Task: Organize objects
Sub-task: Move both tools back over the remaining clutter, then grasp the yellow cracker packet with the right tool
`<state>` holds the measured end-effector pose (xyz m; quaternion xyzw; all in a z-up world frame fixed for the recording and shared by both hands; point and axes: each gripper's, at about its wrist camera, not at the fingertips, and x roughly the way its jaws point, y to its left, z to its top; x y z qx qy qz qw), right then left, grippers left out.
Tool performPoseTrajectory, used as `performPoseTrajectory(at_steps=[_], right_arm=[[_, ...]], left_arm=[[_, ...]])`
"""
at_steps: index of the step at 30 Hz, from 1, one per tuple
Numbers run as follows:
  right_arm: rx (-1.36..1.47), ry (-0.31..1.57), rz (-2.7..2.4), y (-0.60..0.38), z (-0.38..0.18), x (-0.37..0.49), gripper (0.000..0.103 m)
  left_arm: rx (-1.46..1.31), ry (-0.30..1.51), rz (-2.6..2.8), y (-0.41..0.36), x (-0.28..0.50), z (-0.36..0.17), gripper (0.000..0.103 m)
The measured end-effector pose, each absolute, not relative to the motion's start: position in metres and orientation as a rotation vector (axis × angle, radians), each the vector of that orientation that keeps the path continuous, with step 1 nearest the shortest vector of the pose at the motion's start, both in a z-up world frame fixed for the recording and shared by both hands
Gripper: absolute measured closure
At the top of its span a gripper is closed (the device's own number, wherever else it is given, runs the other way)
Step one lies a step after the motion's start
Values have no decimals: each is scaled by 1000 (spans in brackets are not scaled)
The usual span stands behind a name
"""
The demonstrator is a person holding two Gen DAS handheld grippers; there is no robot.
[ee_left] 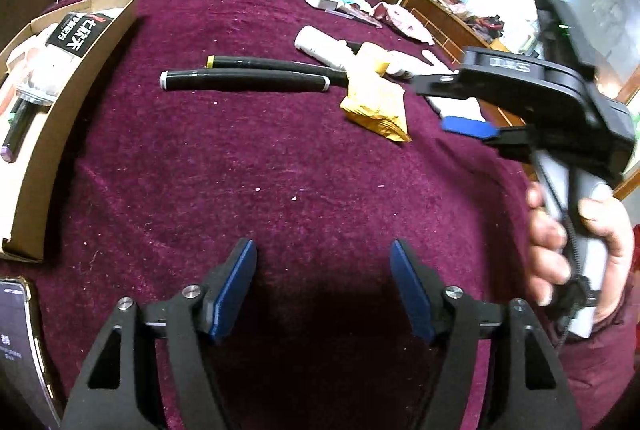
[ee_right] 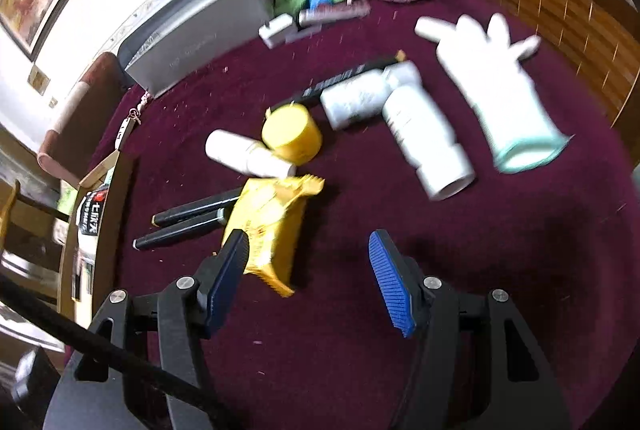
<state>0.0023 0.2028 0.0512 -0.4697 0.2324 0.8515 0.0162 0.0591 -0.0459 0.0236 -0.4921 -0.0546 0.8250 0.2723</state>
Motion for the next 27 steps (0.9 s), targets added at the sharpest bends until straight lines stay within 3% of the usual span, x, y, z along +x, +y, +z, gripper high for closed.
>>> performPoseTrajectory(at_steps=[6,14,19,23,27], right_arm=[[-1492,729,2614,187,41,-14,42],[-1530,522,2566,153,39,-38,42],[-1582,401,2544,141,34,-47,60],[-1597,424,2541,145,34,-38,61],[-1607,452,2528,157,35,-19,61]], left_arm=[[-1288,-140,2214,-43,60,22,33],[-1275,-217,2183,-49,58,21,29],[-1281,-256,2144,-53,53,20,28],[-1295,-106,2164,-40,58,24,28],[-1342,-118,2144,-44,45,38,28]])
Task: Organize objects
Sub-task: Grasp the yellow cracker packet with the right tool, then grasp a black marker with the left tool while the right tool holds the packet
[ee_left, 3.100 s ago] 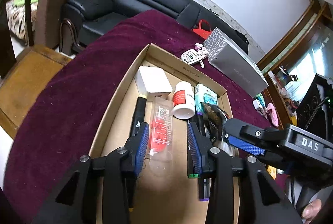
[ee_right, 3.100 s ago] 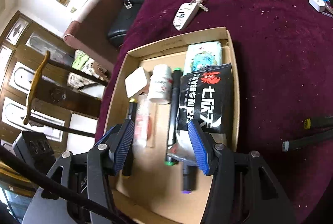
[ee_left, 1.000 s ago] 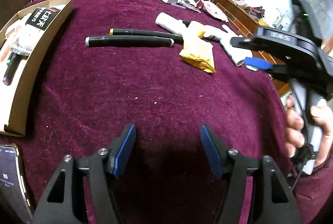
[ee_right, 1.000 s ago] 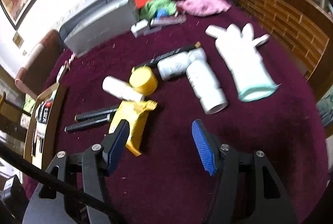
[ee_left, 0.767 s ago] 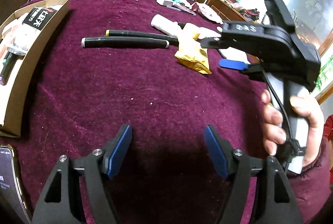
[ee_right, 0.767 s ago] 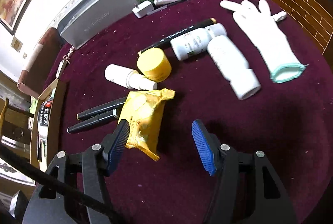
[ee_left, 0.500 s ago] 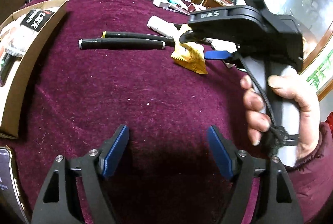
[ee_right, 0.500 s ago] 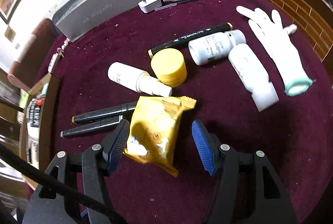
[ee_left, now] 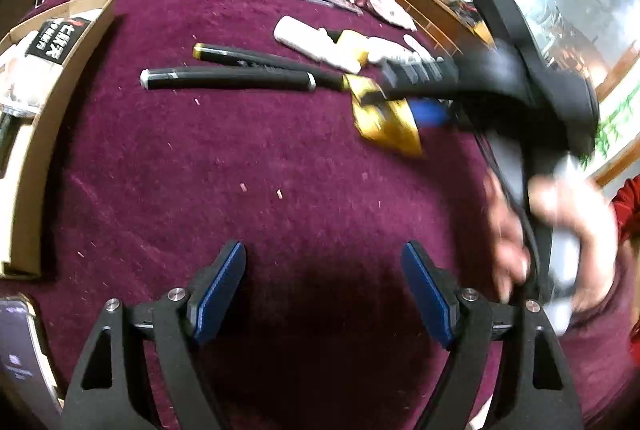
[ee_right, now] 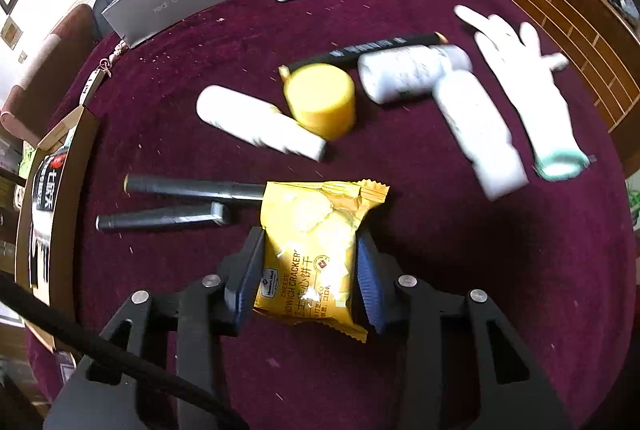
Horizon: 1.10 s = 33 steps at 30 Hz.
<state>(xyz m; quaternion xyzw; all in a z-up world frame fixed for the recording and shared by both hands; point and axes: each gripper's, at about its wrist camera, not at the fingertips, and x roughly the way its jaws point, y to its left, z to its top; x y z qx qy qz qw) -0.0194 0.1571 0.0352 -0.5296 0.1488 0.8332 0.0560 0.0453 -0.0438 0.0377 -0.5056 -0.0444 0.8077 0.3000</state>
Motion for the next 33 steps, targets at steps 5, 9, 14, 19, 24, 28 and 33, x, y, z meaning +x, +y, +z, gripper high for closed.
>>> performPoseTrajectory(at_steps=[5,9,14,19,24,28,33], right_arm=[[-1612,523,2533,179,33,18,61],[-1603,599,2545,190,31,40,61],[-1595,626,2563,194,31,48,60],[-1592,644,2570,195,31,50,60],[-1593,666,2569,196,29,50,59],[-1592,667,2569,196,29,51,59],[-1594,683,2571,196,29,51,59]], left_arm=[[-1254,-68,2296,-52,8,75,28],[-1205,99,2365,-43,-26,81,28],[-1198,329,2349,-25,-55,63,28],[-1190,473,2313,-16,-59,49,28],[-1203,579,2288,-2,-63,36,28],[-1247,584,2235,4,-63,25,28],[-1258,555,2127,10,-46,29,40]])
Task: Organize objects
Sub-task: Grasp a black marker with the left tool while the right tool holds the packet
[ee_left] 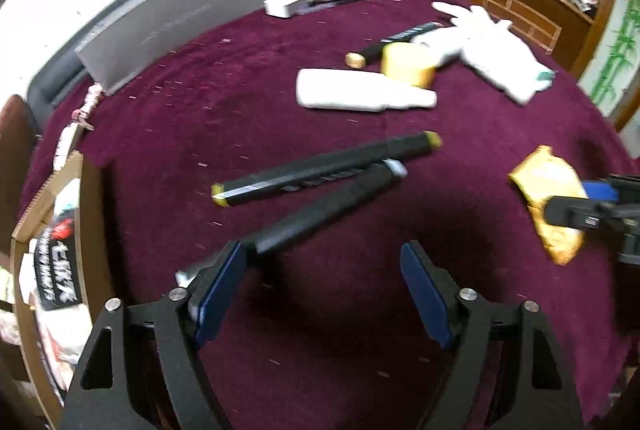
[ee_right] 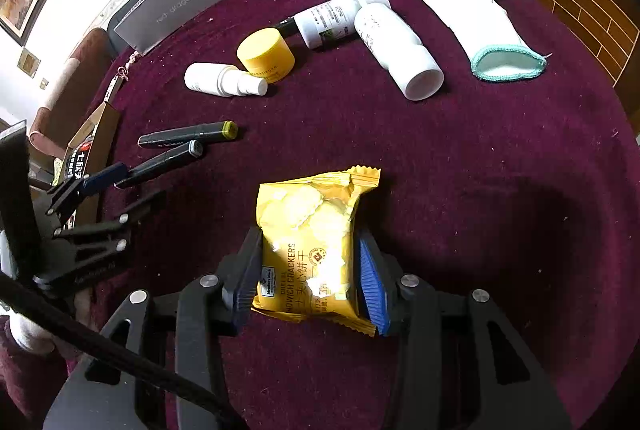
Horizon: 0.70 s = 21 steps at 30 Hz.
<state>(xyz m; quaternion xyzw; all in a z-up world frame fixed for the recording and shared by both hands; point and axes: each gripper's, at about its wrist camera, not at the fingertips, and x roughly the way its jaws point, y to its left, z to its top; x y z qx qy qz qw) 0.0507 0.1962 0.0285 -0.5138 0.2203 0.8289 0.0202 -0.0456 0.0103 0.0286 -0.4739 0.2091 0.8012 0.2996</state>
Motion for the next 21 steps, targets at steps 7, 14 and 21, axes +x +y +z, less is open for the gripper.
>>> performPoseTrajectory(at_steps=[7,14,21], right_arm=[[-1591,688,2575,197,29,52,59],[-1603,714,2571,200,28,52,59],[-1604,716,2574,200,28,51,59]], left_arm=[[-1272,515,1980,23,-20,32,68],[-1160,552,2112,6,-54,55,67],[-1258,560,2030,1,-83,28,65]])
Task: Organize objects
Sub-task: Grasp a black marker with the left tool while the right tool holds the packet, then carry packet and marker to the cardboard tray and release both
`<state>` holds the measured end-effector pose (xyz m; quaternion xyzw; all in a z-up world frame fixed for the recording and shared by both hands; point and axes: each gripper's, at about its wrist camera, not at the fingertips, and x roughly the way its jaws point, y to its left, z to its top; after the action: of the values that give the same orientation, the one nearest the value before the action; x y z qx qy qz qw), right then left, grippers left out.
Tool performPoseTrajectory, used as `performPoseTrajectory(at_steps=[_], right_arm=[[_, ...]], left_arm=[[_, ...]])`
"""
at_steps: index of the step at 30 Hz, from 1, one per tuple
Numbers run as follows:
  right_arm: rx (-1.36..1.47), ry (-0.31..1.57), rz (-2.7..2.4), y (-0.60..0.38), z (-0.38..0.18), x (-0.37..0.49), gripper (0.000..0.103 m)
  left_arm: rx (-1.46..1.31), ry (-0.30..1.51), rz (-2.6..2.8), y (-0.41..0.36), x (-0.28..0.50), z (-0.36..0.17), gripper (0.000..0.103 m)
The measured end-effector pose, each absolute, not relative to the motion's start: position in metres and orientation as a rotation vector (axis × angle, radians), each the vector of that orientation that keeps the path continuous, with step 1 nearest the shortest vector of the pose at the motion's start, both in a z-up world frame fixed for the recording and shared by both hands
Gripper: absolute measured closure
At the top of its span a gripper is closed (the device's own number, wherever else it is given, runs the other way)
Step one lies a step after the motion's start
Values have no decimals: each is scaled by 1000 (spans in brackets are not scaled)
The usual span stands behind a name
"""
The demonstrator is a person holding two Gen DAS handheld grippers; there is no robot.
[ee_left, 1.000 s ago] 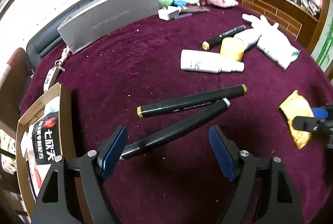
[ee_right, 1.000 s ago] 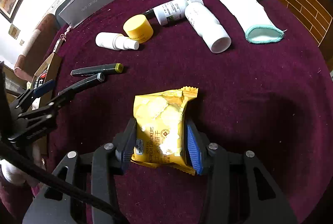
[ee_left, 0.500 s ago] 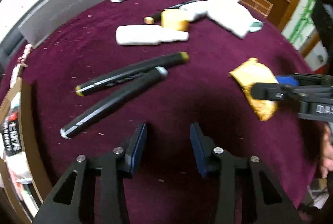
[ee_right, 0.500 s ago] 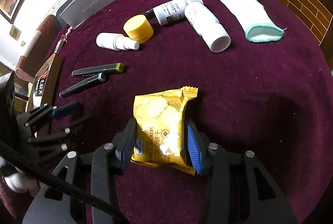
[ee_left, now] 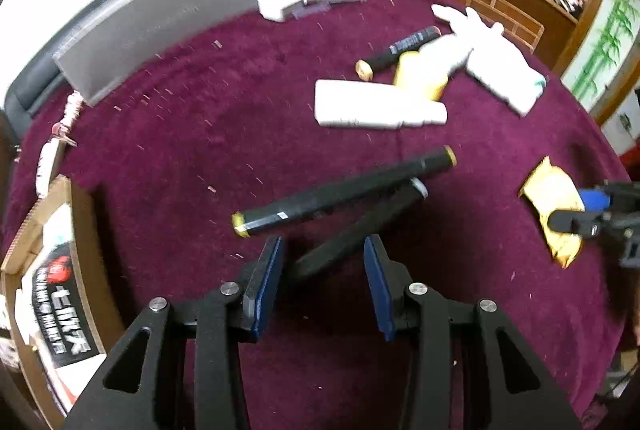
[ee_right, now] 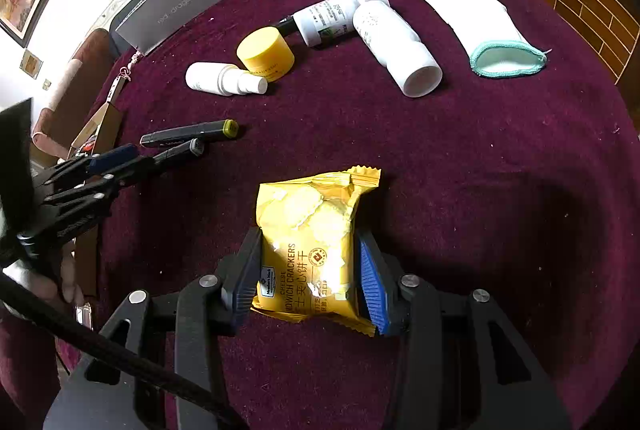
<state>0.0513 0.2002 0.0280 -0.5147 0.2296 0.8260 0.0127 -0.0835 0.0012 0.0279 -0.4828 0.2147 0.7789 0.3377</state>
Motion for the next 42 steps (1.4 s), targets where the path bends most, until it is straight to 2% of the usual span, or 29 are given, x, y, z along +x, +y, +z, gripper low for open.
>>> performPoseTrajectory(at_steps=[9,16,18,19,20,22,26,31,35,36,37,42], right_arm=[[-1601,734,2582,202,27,52,59],[-1591,711,2583,199,27,53,59],[-1586,703,2581,198,27,53,59],[-1585,700,2579,197,27,53,59],[-1584,698,2578,197,27,53,59],[-1582,692,2576,196,27,53,59],[-1587,653,2575,192,27,54,58],[-1593,612,2580,185,28,56,47],[-1571,524,2577,175,28,56,45],[-1565,497,2575,173,27,56,50],[-1559,443,2571,170,28,56,60],[-1571,455,2586,168,30,58,61]], left_arm=[[-1305,499,1872,7,-54,24,64],[-1228,649,1917,28,-17,24,64],[-1237,630,1958,29,-15,24,65],[-1237,618,1973,29,-14,24,70],[-1226,610,1989,29,-10,25,80],[-1213,604,2017,29,-2,25,91],[-1234,555,2056,23,2,26,92],[-1247,468,2092,7,8,36,92],[-1218,415,2107,-4,19,50,92],[-1211,404,2110,-6,21,53,92],[-1199,390,2112,-9,23,57,92],[-1158,327,2117,-20,32,72,92]])
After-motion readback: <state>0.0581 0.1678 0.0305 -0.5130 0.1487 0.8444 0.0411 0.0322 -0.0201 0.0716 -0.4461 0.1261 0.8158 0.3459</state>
